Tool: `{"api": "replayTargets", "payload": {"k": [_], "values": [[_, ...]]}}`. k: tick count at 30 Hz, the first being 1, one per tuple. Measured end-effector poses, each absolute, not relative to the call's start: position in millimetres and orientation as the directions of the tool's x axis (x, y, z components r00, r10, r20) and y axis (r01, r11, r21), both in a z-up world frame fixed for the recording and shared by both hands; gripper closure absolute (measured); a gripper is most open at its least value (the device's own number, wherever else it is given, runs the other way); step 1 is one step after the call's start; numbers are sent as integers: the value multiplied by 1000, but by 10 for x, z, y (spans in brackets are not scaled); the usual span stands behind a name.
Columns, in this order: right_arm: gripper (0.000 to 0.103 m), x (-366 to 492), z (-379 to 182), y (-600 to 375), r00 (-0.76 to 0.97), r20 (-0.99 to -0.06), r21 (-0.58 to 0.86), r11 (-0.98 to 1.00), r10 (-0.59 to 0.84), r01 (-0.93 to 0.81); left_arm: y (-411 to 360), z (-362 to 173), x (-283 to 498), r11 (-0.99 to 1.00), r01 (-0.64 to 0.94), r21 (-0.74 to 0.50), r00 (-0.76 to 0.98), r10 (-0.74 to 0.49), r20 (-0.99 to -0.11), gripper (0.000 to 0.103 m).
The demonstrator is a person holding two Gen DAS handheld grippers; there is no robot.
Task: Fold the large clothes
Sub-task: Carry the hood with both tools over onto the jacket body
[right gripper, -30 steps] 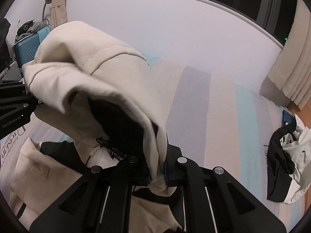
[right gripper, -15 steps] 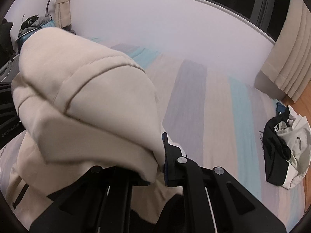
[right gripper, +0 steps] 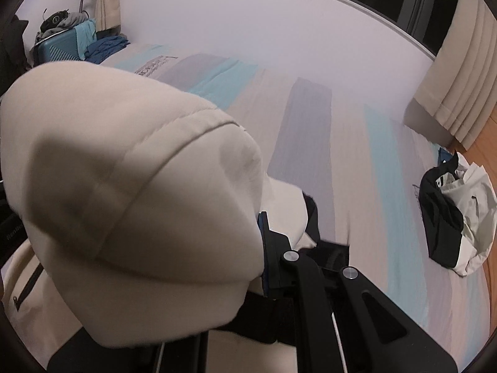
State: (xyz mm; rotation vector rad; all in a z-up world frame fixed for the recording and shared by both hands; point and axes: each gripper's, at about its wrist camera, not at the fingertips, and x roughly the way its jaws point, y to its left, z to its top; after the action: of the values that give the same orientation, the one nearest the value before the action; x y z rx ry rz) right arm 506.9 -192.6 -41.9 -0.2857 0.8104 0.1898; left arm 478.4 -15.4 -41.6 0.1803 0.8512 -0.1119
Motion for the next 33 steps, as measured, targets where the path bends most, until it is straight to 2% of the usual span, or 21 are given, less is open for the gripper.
{"api": "replayTargets", "payload": {"k": [19,33], "values": [[96,4678,-887,-1905,588,-808,-163,942,43,-293,-138,-965,4379,969,211,131,587,-19,-809,97],[95,4606,-1118,-1912,565,-825,-186,927,33,-325,-168,-1256,4307,962,233,146,565,-12,-825,97]]}}
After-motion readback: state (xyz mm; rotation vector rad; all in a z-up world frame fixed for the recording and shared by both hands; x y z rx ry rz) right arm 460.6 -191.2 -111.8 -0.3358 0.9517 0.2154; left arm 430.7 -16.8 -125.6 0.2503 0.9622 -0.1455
